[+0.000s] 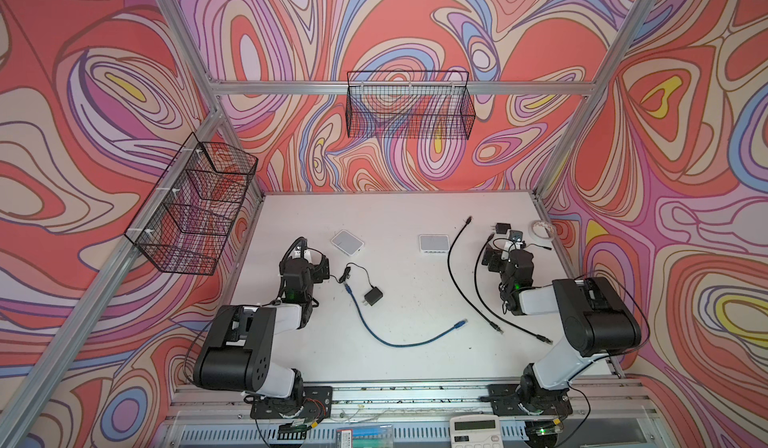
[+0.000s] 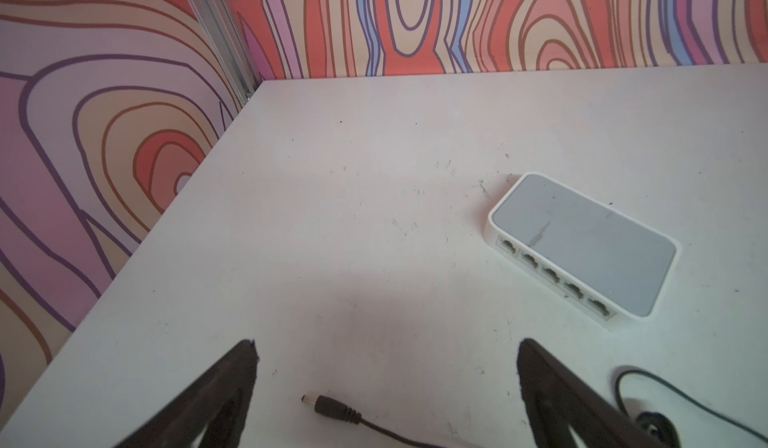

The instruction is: Insert the plug into the switch port

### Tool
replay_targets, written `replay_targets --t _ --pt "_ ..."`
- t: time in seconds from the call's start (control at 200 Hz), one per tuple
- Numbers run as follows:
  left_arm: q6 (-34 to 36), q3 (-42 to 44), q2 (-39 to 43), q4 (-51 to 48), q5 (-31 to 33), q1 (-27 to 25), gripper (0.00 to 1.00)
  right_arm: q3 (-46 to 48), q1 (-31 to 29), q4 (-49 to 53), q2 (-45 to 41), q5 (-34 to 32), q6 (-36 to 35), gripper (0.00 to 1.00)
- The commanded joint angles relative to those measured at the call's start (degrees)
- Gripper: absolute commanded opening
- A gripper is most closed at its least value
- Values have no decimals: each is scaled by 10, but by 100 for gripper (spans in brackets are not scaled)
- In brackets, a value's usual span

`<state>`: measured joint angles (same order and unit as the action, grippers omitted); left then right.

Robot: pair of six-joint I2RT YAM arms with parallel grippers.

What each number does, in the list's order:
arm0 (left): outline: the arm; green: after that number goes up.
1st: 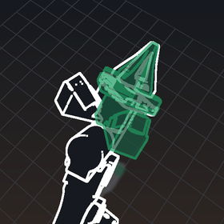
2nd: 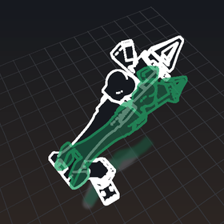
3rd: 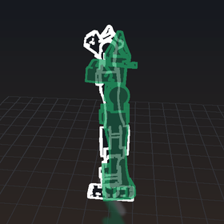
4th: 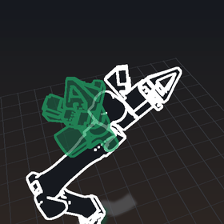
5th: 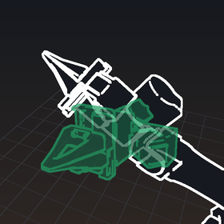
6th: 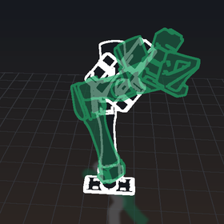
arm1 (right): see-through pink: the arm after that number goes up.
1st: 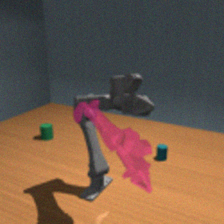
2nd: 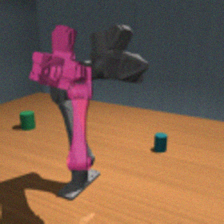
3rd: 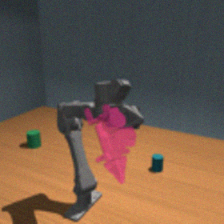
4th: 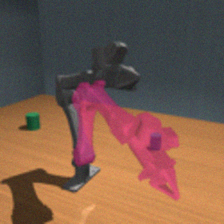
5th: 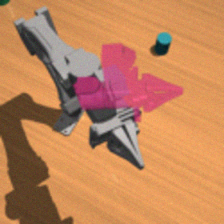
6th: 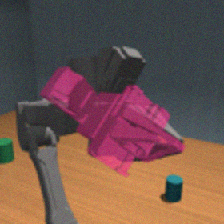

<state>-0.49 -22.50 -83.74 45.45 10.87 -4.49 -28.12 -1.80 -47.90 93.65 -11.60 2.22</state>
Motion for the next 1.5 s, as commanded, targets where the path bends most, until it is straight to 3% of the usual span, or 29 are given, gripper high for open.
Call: replay_targets --t 0.0,0.055,0.205,0.411,0.516,0.706,1.026,1.287,1.492 --pt "23 -52 29 -133 41 -33 100 -33 2 93 -53 -5 4 98" --pt "29 -102 32 -209 48 -49 100 -45 2 132 -74 4 8 98" --pt "24 -141 35 -291 92 -87 100 -69 2 231 -129 37 27 98" --pt "-110 -254 77 -571 75 -90 100 -136 1 440 -199 72 85 98" --pt "-167 -293 81 -666 82 -89 100 -152 -4 514 -234 110 119 98" --pt "-264 -329 102 -783 35 -90 100 -180 -28 631 -275 129 152 98" --pt "-337 -364 115 -902 -30 -89 100 -257 -108 789 -238 134 170 98" --pt "-368 -358 130 -909 -50 -90 100 -313 -221 840 -160 96 188 98" --pt "-381 -373 111 -902 -58 -90 100 -368 -266 870 -114 110 183 98"
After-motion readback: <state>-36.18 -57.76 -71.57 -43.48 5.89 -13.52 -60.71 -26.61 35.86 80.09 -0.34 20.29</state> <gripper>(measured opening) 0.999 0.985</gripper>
